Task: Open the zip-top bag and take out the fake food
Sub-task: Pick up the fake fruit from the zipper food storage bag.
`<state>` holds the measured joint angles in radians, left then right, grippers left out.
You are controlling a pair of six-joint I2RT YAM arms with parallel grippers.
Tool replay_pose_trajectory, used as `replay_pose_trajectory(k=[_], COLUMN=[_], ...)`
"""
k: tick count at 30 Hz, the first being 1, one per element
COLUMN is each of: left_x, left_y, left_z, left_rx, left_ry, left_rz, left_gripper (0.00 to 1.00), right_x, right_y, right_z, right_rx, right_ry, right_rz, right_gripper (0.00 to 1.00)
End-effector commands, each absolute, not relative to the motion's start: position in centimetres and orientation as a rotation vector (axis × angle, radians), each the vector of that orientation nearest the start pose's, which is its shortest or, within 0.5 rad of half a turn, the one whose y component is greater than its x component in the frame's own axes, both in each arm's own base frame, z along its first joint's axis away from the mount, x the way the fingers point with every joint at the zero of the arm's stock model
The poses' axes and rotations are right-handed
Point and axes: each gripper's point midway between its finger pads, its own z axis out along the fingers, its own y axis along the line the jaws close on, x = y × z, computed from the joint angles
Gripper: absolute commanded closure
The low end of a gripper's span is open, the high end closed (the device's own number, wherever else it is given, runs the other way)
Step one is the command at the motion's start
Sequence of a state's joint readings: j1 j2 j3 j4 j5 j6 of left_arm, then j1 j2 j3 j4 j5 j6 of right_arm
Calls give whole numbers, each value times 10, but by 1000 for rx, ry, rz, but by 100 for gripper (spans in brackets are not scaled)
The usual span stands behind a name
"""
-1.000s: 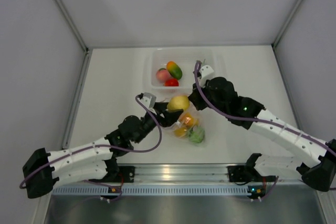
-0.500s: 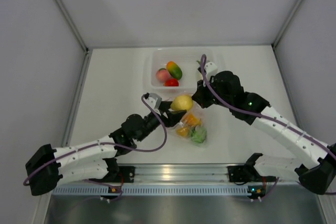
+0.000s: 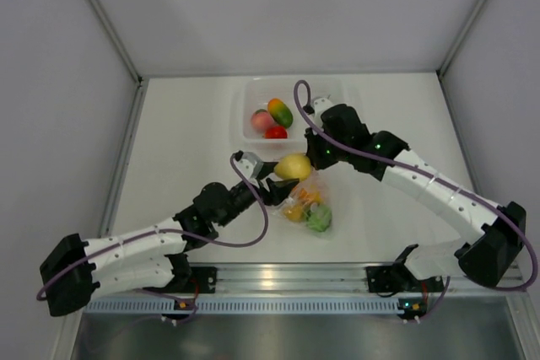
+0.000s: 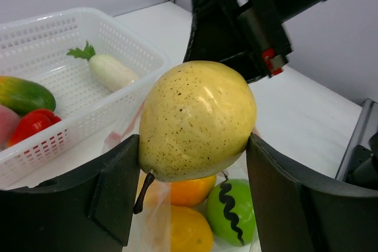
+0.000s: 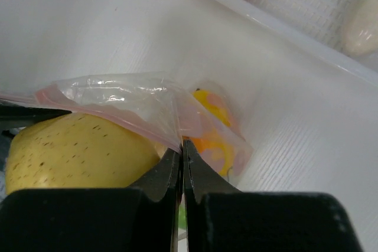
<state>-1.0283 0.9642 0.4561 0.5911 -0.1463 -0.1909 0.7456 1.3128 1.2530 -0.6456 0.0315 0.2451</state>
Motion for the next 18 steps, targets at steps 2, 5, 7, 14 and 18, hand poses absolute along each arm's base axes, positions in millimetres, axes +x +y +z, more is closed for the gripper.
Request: replay_pose_trajectory(k=[2, 5, 7, 14, 18], left_x=[111, 113, 115, 148, 165], left_y=[-309, -297, -295, -279, -261], left_z=[340, 345, 346, 346, 346], left_rx=[694, 630, 606, 393, 231], left_ry=[1020, 989, 997, 1069, 1079], left_rz=[-1267, -1261, -1258, -1170, -1136], left_gripper=[100, 100, 100, 100, 100], right_x=[341, 340, 338, 338, 340], right_y=[171, 175, 179, 177, 164], right_z=[240, 236, 234, 234, 238], right_rx=[-251, -266, -264, -223, -103], right_ry=[2135, 2144, 2143, 2132, 2112], right_rz=[15, 55, 90, 128, 166], right_gripper=[100, 100, 100, 100, 100])
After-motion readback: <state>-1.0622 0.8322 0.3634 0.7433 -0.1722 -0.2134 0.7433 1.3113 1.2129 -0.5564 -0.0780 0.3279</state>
